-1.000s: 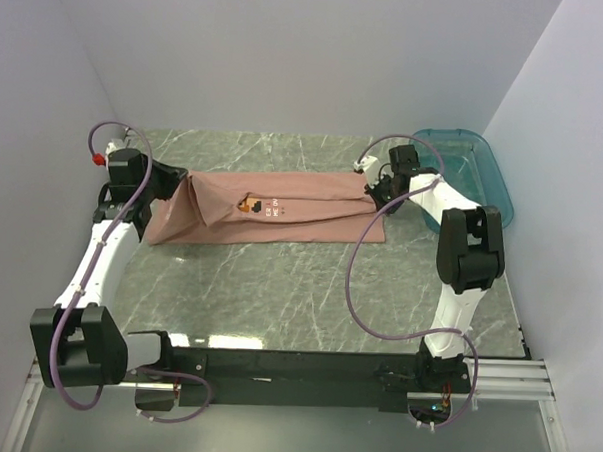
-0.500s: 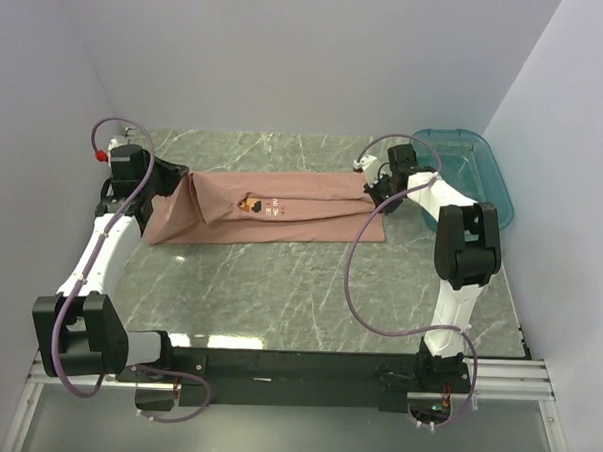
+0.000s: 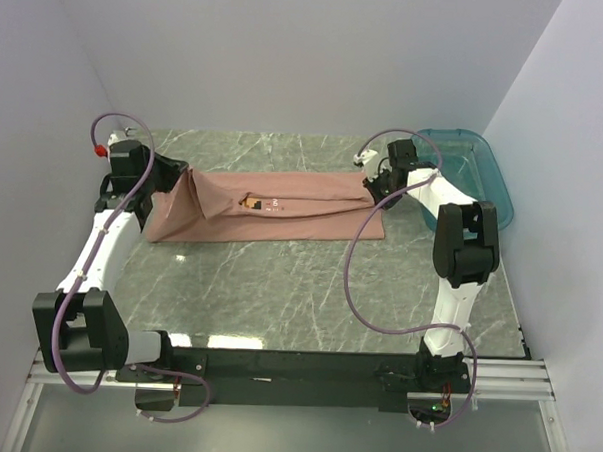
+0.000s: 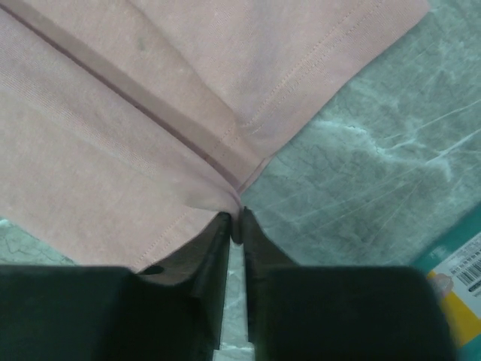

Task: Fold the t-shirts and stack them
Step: Fold the tshirt

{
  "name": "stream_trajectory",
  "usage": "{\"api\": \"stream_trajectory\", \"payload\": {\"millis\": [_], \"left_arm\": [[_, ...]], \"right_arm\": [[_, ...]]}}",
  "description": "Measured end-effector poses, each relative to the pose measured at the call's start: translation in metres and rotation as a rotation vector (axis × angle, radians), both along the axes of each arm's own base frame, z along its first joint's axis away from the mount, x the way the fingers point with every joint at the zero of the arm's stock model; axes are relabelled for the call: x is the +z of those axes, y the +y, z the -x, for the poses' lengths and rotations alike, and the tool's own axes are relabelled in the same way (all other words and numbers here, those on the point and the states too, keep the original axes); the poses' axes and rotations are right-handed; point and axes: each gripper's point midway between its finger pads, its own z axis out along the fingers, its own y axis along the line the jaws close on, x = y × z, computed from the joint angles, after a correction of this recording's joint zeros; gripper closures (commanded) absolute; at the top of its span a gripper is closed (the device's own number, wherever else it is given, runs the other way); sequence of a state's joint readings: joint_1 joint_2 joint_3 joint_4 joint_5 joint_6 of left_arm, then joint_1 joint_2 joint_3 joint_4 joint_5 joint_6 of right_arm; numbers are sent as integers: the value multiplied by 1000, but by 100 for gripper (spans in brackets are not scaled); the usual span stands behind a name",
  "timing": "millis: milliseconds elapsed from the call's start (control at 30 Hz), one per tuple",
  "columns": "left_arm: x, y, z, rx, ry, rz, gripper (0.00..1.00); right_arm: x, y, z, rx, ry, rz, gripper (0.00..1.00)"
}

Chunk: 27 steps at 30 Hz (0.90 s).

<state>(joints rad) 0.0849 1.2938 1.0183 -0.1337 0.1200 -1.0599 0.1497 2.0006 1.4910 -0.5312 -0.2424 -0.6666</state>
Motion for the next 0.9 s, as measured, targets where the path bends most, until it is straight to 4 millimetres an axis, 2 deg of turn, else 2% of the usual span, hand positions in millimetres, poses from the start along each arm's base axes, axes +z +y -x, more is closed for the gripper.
{"api": "stream_trajectory", "payload": {"millis": [200,333,433,567,767,833,900], "left_arm": [[-4,0,-3,-1,13,0,100],[-5,-1,-6,-7,18,2,100],[-5,-2,-8,-16,19,1,100],[-2,-1,-14,-23,13,-13,100],[-7,0,-22,-29,28,-23,100],[-11,0,-25,-33,39,-31,100],[-16,1,-28,-37,53,-37,100]], "right_arm": [[0,-3,-1,-23,0,8,65],[2,-1,0,-35,1,-3,62],[10,5,4,-20,6,-40,59],[42,25,19,45,-1,-152,57],[113,54,57,168,-87,-336,56],[127,63,72,211,-92,-399,56],[132,70,82,238,-84,-445,55]]}}
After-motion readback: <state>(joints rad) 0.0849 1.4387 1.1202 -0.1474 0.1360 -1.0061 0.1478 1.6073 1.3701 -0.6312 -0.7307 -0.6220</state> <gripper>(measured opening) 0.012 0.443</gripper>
